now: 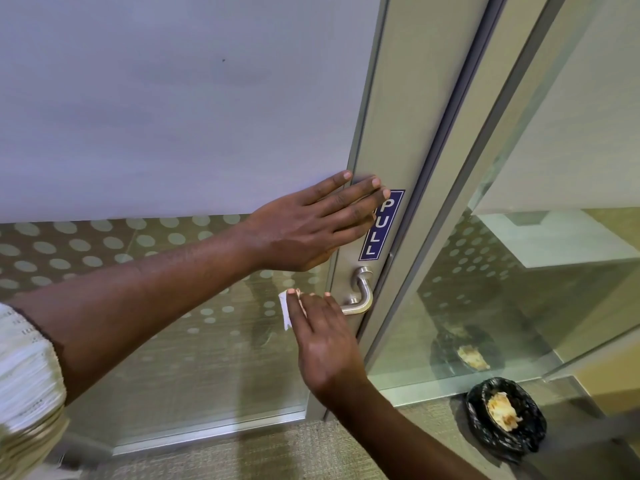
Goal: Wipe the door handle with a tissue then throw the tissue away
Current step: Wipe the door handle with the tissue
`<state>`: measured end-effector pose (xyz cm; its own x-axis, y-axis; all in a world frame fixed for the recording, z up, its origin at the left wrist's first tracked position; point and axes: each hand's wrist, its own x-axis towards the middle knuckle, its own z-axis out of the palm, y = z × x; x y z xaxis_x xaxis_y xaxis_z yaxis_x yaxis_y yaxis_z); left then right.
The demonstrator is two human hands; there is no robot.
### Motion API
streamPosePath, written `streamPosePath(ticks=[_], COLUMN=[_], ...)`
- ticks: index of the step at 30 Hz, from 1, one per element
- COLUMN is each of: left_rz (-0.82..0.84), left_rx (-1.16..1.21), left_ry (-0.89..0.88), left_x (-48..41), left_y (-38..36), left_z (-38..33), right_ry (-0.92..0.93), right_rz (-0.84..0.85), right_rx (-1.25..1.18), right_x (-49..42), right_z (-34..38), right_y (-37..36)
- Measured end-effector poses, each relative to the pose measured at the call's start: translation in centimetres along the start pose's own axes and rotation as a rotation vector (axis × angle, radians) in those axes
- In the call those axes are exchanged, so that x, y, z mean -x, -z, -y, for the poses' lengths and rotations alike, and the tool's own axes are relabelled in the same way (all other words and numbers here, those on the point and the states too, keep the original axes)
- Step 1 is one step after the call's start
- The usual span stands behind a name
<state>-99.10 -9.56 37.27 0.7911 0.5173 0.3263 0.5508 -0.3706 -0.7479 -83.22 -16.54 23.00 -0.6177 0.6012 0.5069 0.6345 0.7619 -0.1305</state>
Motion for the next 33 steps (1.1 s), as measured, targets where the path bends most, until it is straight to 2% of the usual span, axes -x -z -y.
streamPosePath(ticks=[3,8,12,14,16,18,21,24,27,30,33], left_rz=[-0.011,-0.040,-0.042,-0.024,-0.020,-0.034,-0.045,-0.042,-0.046,-0.049,-0.058], left_rx=[0.001,-0.010,-0.007,-0.014,-0.018,-0.024,-0.017,-0.011,-0.013,-0.013,-0.015], left_ry=[0.008,0.014,0.019,0.014,0.011,0.017,0.020,0.017,0.024,0.029,0.026], left_x=[0.0,0.1,0.0,0.0,0.0,0.0,0.0,0.0,0.0,0.0,0.0], left_y=[0.0,-0.3,-0.4,-0.4,-0.4,-0.4,-0.4,-0.4,-0.5,-0.6,-0.7], left_z=[0.0,0.1,0.0,0.0,0.0,0.0,0.0,0.0,0.0,-0.1,-0.2], right_ry=[0.112,0.282,0.297,0.127,-0.140,-0.452,-0.942,-1.344,-1.486,-1.524,-1.485], right_rz=[-0.025,0.043,0.082,0.043,-0.023,-0.157,-0.264,-0.357,-0.333,-0.312,-0.336], right_rx=[-0.033,0.049,0.174,0.164,-0.013,-0.322,-0.745,-1.423,-1.689,-1.782,-1.823], right_x=[1.0,2.0,2.2,2.8,3.1,2.5,0.6,-1.6,-2.5,-2.4,-1.4], right_z=[-1.7,-8.9,-11.4,-11.1,-9.3,-6.9,-5.3,-6.0,-7.0,-7.2,-6.5], right_y=[-0.2,2.6,3.9,3.9,3.7,3.5,3.1,3.5,3.9,3.7,3.7])
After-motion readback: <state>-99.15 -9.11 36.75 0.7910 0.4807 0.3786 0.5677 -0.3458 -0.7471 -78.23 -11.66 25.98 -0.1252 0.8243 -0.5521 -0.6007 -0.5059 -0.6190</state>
